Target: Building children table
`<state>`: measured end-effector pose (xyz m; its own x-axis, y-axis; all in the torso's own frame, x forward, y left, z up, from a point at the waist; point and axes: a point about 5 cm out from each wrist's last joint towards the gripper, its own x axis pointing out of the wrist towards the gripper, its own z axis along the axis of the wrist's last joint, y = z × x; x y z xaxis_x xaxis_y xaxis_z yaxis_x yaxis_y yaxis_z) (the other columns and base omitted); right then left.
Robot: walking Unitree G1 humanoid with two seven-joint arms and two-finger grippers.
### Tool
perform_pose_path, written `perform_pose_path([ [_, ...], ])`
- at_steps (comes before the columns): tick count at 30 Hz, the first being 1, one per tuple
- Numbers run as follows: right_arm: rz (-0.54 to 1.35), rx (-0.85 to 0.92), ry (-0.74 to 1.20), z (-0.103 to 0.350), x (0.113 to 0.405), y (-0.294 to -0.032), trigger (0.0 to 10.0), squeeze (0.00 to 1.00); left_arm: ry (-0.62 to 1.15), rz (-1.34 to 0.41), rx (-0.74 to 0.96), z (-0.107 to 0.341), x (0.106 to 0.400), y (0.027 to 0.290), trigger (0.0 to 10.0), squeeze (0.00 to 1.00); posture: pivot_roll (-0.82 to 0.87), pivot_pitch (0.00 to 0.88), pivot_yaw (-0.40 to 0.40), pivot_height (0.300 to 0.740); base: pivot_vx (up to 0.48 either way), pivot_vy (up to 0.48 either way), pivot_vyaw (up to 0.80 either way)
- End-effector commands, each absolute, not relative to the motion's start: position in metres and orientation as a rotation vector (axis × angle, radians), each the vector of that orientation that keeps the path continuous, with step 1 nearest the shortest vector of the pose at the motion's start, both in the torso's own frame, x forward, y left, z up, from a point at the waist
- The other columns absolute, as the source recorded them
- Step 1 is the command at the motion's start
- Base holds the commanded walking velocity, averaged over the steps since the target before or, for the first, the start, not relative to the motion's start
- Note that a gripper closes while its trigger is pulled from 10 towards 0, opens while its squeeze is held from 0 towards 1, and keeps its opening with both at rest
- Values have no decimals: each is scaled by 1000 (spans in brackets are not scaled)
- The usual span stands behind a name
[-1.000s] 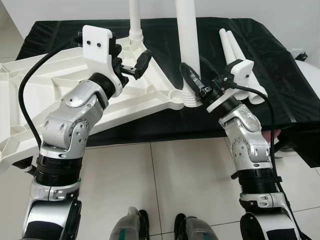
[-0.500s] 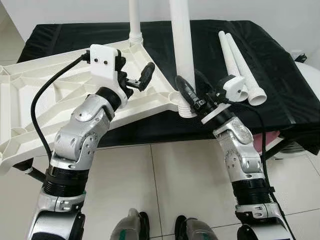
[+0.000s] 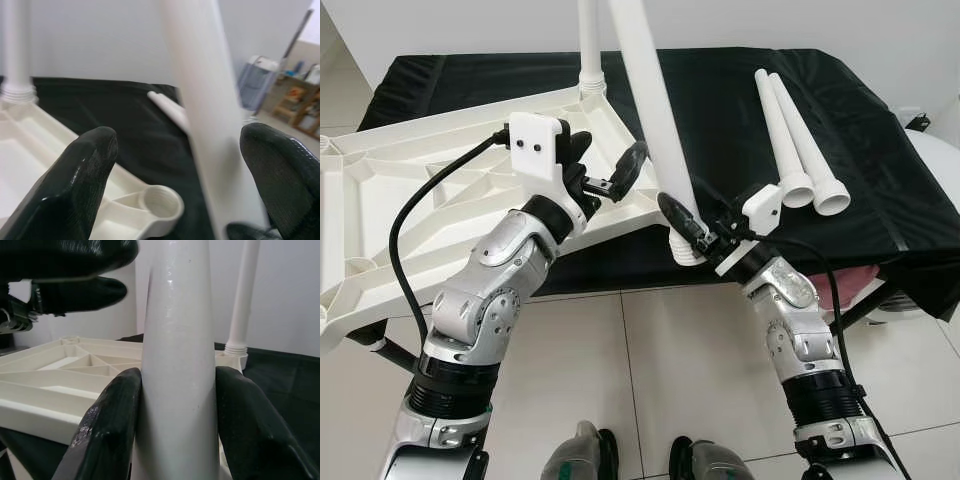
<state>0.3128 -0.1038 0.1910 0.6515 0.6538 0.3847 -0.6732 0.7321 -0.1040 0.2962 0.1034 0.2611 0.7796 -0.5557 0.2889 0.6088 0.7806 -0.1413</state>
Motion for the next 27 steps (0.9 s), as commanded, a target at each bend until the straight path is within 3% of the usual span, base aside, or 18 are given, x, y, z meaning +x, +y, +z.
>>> perform_pose_path([
  [1,767,36,-431,191,312,-103,10000,0,-297,-969,-213,272,282,91,10000,0,-11,85,0,740,0,0,0],
  [27,845,1,-477,194,304,-95,10000,0,-195,-1022,-296,271,293,75,10000,0,-45,83,22,740,0,0,0],
])
